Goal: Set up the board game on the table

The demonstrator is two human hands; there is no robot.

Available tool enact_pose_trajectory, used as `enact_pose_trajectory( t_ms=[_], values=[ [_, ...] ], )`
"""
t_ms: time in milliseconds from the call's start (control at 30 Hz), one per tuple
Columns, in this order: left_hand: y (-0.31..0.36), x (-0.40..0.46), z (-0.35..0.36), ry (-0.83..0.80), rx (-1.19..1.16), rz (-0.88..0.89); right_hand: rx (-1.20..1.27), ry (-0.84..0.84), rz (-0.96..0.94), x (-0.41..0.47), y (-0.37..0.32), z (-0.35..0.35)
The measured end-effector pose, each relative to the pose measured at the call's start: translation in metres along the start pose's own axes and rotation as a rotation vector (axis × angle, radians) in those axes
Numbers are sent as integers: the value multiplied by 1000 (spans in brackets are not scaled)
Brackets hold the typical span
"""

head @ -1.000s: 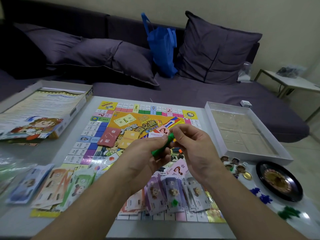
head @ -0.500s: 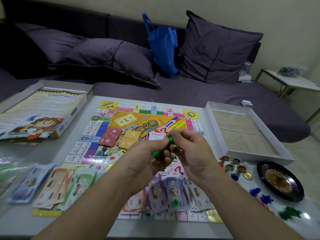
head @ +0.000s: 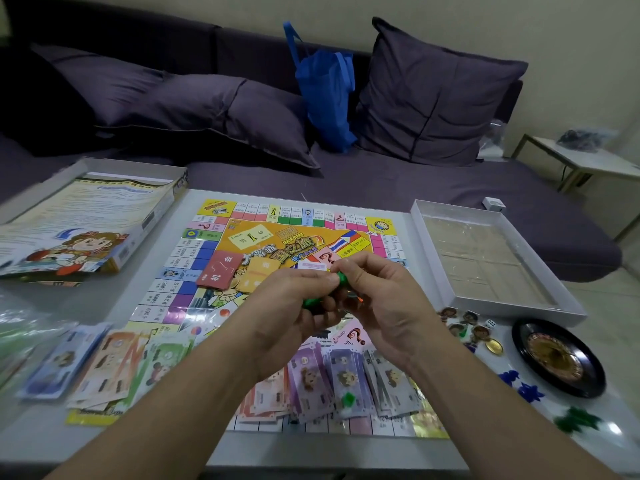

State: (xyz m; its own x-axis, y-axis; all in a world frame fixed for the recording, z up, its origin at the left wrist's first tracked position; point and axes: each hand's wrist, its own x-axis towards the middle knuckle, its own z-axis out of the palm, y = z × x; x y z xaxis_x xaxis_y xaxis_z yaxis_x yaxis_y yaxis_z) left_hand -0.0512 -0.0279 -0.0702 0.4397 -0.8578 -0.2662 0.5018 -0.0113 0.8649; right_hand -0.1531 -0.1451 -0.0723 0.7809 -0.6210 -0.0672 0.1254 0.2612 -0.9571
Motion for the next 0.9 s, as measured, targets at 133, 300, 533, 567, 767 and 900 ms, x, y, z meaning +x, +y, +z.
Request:
enact_pose_trajectory(
  t_ms=[133,300,533,567,767,900],
  values=[
    [0,2,5,25,44,4,-195,148,-27,2,7,-7],
    [-1,6,-4,169,84,-34,-797,70,-101,-6,-2,-26],
    [-7,5,-12,193,277,-104,-1592,-478,92,-37,5,-21],
    [-8,5,-11,197,294,-109,-1630,-487,83,-39,7,-19],
    [-10,1,-8,193,323,-94,-1647,-503,76,-42,15,-15],
    [-9,1,-11,184,311,-85,-1474,-359,29,-36,1,-26]
  ],
)
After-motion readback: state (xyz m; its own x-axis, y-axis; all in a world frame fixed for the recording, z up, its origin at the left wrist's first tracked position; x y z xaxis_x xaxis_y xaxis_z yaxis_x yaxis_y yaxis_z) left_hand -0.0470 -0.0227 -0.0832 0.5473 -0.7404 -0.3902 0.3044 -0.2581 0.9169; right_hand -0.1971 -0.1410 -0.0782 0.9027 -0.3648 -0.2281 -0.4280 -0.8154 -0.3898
